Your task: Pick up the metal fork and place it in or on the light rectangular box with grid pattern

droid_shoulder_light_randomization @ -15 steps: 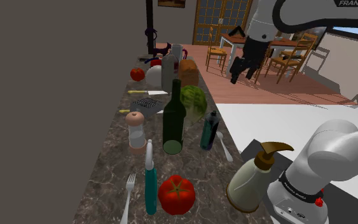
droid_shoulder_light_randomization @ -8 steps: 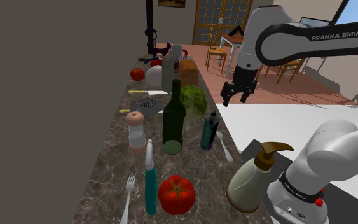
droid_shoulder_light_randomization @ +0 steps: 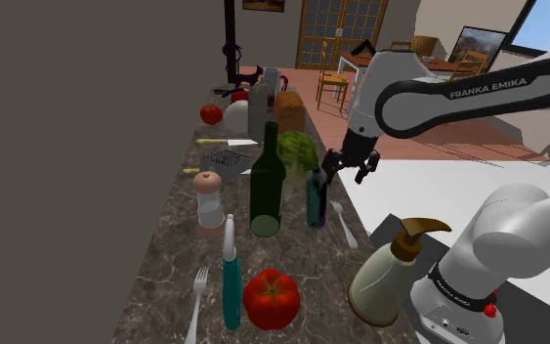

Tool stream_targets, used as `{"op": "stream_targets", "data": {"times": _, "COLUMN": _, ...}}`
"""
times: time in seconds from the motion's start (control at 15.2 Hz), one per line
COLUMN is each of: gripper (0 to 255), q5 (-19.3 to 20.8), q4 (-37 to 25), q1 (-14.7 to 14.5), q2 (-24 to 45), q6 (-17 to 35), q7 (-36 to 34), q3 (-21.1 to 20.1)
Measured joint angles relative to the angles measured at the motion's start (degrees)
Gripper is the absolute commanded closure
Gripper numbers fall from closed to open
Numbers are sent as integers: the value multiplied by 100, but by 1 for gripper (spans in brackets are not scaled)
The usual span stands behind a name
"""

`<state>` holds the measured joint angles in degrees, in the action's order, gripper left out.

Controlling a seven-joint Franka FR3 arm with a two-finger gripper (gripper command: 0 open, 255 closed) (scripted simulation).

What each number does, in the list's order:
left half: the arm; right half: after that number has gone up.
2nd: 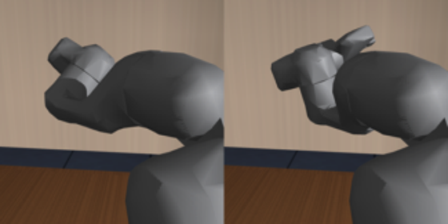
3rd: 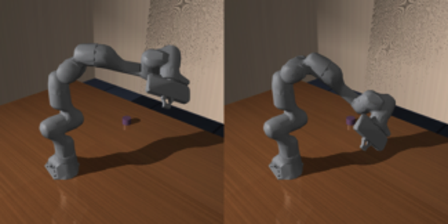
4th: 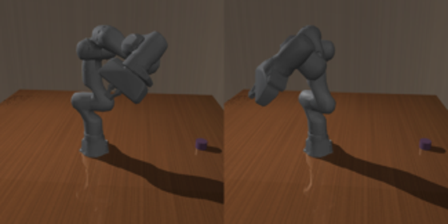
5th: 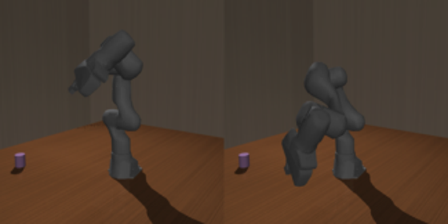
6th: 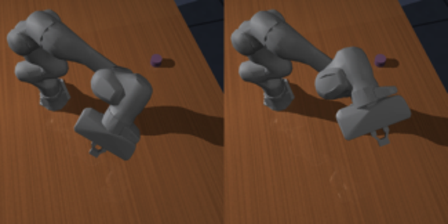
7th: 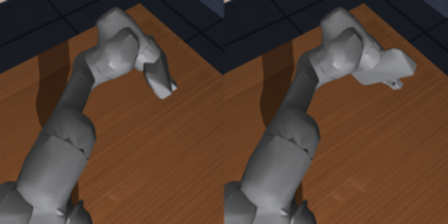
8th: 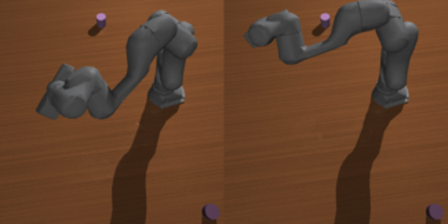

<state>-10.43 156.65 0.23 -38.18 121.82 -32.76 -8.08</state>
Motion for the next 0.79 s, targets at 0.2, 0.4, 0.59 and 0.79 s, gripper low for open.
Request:
{"op": "stream_targets", "data": {"times": 0.2, "gripper": 0, "q5": -214, "q4": 209, "q1": -109, "q2": 256, "q6": 1594, "q7": -338, "q3": -134}}
{"op": "stream_targets", "data": {"times": 0.4, "gripper": 0, "q5": -258, "q4": 357, "q1": -143, "q2": 200, "q6": 1410, "q7": -306, "q3": -86}}
{"op": "stream_targets", "data": {"times": 0.59, "gripper": 0, "q5": -396, "q4": 752, "q1": -241, "q2": 89, "q6": 1336, "q7": -273, "q3": -34}}
{"op": "stream_targets", "data": {"times": 0.79, "gripper": 0, "q5": -533, "q4": 1144, "q1": -340, "q2": -87, "q6": 1190, "q7": -255, "q3": 22}}
